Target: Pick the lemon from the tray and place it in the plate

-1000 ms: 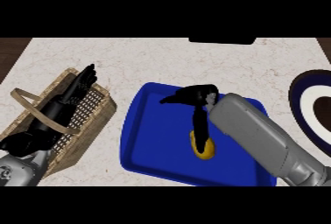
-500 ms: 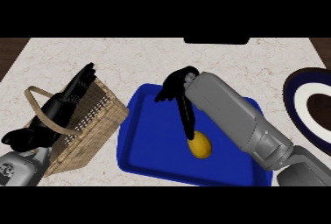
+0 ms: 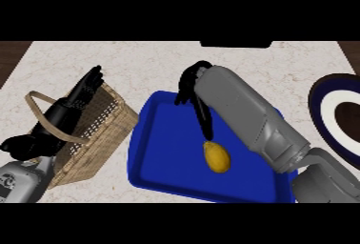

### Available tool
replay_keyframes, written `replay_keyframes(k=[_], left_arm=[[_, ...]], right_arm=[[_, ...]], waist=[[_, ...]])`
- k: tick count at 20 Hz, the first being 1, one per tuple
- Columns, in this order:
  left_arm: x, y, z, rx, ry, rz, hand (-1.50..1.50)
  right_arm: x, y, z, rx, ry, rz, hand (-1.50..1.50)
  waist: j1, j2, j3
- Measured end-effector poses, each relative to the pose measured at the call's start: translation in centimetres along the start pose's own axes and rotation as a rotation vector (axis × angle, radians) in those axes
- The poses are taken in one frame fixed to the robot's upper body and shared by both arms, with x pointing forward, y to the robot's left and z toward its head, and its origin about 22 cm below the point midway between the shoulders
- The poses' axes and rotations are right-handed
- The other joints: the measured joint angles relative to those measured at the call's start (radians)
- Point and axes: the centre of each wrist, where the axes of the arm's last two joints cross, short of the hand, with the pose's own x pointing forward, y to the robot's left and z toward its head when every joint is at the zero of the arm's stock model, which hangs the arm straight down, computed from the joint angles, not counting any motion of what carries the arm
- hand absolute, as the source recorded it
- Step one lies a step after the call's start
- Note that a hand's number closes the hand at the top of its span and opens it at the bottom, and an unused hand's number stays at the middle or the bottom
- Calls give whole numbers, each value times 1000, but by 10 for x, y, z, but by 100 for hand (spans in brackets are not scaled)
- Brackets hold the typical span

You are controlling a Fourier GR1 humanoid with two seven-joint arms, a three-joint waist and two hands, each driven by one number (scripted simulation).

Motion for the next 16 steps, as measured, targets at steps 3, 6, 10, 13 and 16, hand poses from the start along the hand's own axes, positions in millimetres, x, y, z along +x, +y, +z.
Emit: replay_keyframes(k=[3,6,10,13,16], left_arm=[[-4,2,2,-5,-2,-3,0],[-4,-2,4,-6,-4,-1,0],[-3,-4,4,-7,0,-1,0],[-9,-5,7,-6,1,-7,0],[-2,-1,6,-6,1,-4,0]], right_arm=[[-7,-4,0,9,16,-15,-150],[-8,-4,-5,34,15,-26,-150],[-11,0,-16,69,14,-21,-150],[-20,1,-18,85,17,-7,-150],[-22,7,-28,114,25,7,-150]], waist=[[3,1,0],[3,1,0],[1,1,0],[-4,-1,1],[-3,-1,1]])
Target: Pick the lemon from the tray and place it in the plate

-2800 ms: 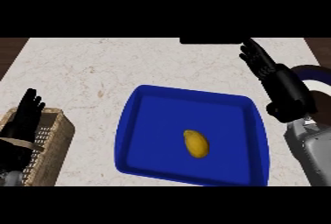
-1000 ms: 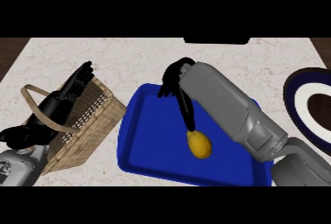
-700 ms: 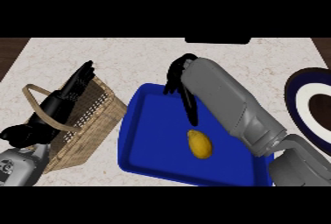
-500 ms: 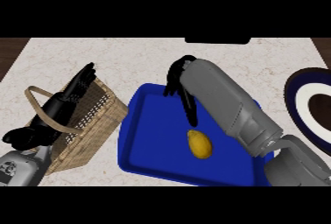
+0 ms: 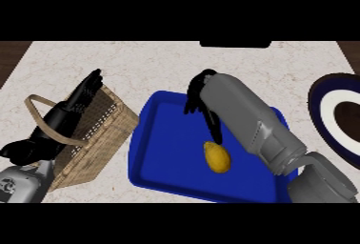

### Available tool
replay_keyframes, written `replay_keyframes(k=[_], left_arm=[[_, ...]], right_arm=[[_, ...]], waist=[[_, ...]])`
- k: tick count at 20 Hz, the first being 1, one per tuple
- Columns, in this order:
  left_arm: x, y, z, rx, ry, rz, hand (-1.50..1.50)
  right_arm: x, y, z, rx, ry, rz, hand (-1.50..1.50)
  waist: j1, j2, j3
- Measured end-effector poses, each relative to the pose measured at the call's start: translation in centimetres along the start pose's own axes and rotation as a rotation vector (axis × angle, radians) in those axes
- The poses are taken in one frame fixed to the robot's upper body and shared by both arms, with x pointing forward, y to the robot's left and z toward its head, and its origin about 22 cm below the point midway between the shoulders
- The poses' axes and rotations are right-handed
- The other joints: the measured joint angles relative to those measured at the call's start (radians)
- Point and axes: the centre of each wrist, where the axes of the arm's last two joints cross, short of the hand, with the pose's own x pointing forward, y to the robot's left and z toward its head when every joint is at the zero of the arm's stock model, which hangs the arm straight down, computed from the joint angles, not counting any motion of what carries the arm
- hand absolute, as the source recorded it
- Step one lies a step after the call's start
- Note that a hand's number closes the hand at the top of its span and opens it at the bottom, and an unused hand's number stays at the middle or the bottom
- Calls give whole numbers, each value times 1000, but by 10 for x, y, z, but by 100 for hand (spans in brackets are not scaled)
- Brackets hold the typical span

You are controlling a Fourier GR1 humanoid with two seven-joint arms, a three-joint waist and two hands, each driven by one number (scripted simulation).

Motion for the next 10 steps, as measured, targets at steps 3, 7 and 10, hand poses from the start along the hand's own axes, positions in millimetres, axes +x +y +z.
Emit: replay_keyframes(k=[3,7,10], left_arm=[[1,1,1,3,6,-1,0],[-4,-1,4,13,12,0,0],[-7,2,6,15,9,0,0]], right_arm=[[0,8,-14,26,7,23,-150],[-2,14,-25,55,19,50,-150],[-1,18,-30,65,21,69,-150]], waist=[[-5,-2,0],[-10,-6,0],[-12,-14,-2]])
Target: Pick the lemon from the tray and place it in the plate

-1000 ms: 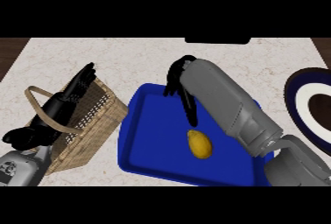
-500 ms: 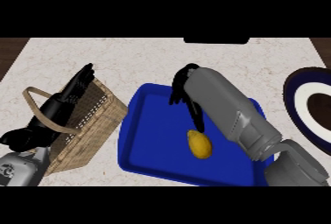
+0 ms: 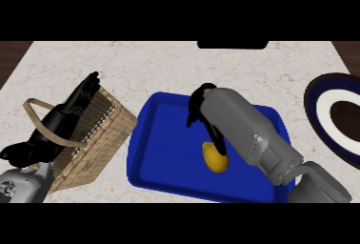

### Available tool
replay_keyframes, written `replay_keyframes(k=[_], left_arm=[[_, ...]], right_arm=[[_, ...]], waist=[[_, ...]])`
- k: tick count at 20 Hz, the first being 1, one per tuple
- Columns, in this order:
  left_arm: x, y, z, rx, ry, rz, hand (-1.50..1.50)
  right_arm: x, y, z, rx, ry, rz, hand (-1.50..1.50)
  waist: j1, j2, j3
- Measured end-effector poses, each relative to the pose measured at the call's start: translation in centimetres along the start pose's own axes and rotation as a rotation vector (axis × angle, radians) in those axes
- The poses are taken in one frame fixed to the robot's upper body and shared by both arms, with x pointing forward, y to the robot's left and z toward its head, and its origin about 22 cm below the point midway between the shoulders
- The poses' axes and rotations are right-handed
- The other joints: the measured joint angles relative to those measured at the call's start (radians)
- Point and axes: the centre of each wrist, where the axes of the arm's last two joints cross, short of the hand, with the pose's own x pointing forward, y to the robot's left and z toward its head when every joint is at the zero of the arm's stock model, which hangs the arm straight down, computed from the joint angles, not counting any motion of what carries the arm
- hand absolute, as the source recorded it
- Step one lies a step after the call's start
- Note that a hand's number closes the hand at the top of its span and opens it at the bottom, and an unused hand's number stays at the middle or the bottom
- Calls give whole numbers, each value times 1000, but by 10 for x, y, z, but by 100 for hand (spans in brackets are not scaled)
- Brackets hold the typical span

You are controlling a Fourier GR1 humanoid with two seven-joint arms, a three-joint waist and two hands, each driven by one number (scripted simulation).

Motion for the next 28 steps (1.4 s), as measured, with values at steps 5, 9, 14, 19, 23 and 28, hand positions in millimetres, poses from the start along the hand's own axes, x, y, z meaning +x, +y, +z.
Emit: replay_keyframes(k=[5,9,14,19,23,28], left_arm=[[-3,-6,1,0,3,-1,0],[0,-4,3,2,7,-1,0],[0,0,4,9,7,-2,0],[-2,2,5,16,9,-2,0],[3,2,4,13,5,-2,0],[3,-2,4,24,19,-3,0]], right_arm=[[2,7,-8,18,4,32,-150],[4,12,-14,37,10,59,-150],[6,21,-20,32,20,99,-150],[5,28,-18,6,11,137,150],[4,37,-15,-32,-7,177,150],[-2,54,-10,-140,-61,204,150]], waist=[[-5,-12,-3],[-9,-19,-3],[-11,-26,-3],[-12,-24,-3],[-11,-21,-3],[-31,-24,-1]])
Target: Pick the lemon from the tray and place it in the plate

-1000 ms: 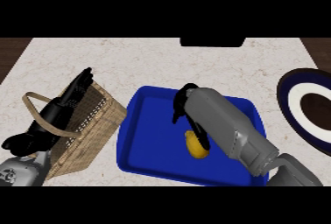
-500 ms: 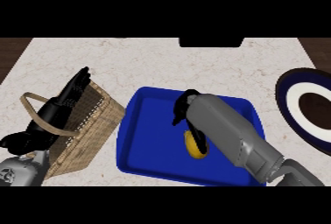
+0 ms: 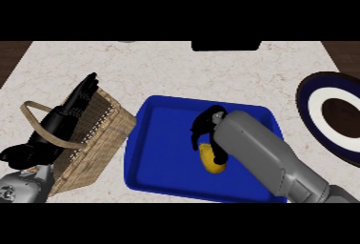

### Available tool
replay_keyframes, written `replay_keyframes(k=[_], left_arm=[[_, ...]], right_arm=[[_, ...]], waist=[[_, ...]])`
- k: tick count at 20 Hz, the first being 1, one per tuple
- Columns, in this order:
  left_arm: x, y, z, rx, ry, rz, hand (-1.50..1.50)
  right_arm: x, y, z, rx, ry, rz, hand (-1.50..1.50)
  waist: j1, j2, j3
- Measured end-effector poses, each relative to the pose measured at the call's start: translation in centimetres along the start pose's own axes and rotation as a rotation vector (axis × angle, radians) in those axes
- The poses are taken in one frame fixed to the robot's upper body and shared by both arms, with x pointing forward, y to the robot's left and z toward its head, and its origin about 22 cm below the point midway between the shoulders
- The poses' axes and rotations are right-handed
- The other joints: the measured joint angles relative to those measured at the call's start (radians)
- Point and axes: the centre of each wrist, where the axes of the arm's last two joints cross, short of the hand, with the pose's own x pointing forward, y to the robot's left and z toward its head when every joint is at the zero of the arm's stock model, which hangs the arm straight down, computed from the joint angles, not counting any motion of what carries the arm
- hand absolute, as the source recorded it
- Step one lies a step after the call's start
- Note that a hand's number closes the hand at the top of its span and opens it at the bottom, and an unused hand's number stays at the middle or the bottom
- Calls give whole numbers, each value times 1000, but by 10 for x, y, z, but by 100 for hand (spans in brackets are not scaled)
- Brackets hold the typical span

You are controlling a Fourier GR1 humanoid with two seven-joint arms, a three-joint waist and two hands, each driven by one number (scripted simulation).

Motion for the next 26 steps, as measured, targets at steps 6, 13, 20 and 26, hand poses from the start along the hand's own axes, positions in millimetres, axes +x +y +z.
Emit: replay_keyframes(k=[6,13,20,26], left_arm=[[-17,12,16,74,93,0,0],[-28,26,33,155,153,-11,0],[-30,38,49,213,166,-25,0],[-25,44,56,230,145,-31,0]], right_arm=[[-1,10,56,-399,-124,30,150],[-34,37,138,-848,-255,46,150],[-83,91,204,-1142,-345,43,150],[-134,148,248,-1327,-345,-20,150]], waist=[[-118,-50,16],[-218,-69,22],[-261,-55,21],[-259,-35,18]])
